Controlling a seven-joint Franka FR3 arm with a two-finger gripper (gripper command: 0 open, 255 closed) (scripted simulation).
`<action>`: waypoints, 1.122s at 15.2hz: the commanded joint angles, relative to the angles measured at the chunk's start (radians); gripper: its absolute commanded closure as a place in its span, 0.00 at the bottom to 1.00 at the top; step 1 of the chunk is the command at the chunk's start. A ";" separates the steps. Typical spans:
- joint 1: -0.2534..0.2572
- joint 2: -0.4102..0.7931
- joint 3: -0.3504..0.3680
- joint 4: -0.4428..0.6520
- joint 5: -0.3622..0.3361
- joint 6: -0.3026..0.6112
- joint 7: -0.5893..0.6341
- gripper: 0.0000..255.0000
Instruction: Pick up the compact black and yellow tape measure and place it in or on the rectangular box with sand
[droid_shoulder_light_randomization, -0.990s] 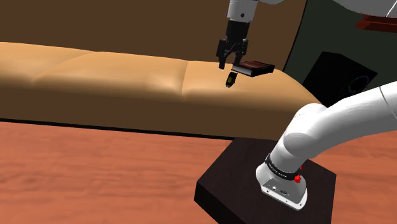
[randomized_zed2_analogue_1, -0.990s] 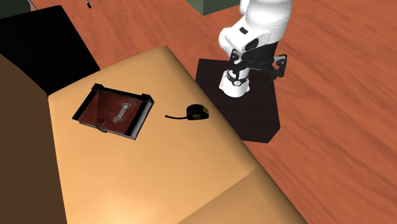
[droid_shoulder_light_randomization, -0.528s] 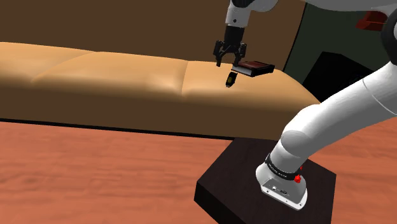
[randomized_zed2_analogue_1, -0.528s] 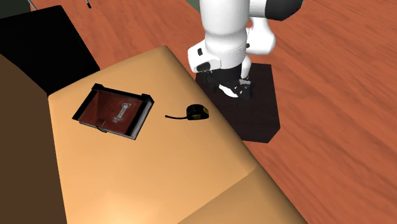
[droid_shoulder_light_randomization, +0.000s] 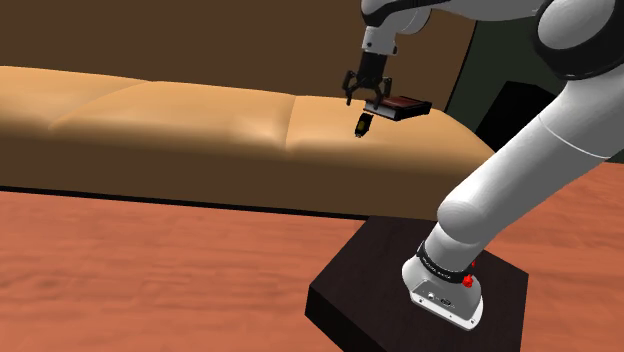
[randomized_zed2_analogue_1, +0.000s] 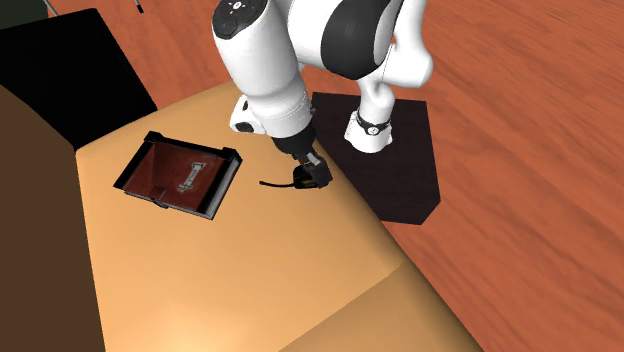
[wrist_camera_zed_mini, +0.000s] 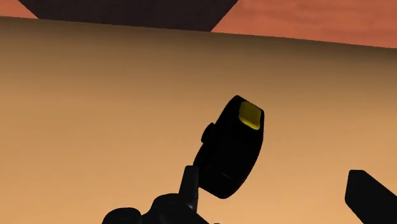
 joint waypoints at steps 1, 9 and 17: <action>-0.026 0.035 -0.026 0.007 0.009 0.014 0.034 0.00; -0.053 0.083 -0.053 -0.043 0.027 0.096 0.069 0.00; -0.051 0.085 -0.050 -0.076 0.030 0.131 0.068 0.00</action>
